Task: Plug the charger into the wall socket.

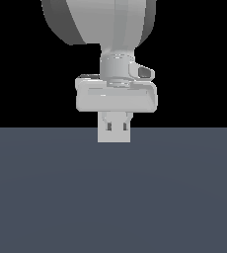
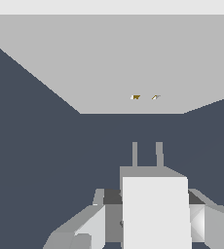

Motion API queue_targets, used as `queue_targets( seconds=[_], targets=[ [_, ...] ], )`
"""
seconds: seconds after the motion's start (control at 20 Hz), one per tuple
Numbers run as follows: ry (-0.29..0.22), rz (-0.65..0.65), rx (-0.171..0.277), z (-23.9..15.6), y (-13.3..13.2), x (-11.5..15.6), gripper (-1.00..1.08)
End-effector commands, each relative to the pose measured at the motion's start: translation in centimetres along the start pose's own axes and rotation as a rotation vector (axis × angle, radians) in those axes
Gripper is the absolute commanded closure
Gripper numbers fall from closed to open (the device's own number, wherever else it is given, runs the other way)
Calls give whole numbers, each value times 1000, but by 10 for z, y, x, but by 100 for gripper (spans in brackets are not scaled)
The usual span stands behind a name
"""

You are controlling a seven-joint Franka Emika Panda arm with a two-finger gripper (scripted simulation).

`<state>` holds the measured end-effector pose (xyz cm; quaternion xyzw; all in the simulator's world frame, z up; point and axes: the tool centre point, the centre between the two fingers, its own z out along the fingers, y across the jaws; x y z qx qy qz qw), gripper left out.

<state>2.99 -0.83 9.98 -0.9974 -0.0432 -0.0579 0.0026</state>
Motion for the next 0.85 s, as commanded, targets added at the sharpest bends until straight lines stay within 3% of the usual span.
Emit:
queue_targets(
  seconds=[0.0, 0.45, 0.8],
  targets=[
    [0, 0, 0, 1, 0, 6, 108],
    [0, -1, 0, 4, 0, 35, 108],
    [0, -1, 0, 5, -1, 43, 108]
  ],
)
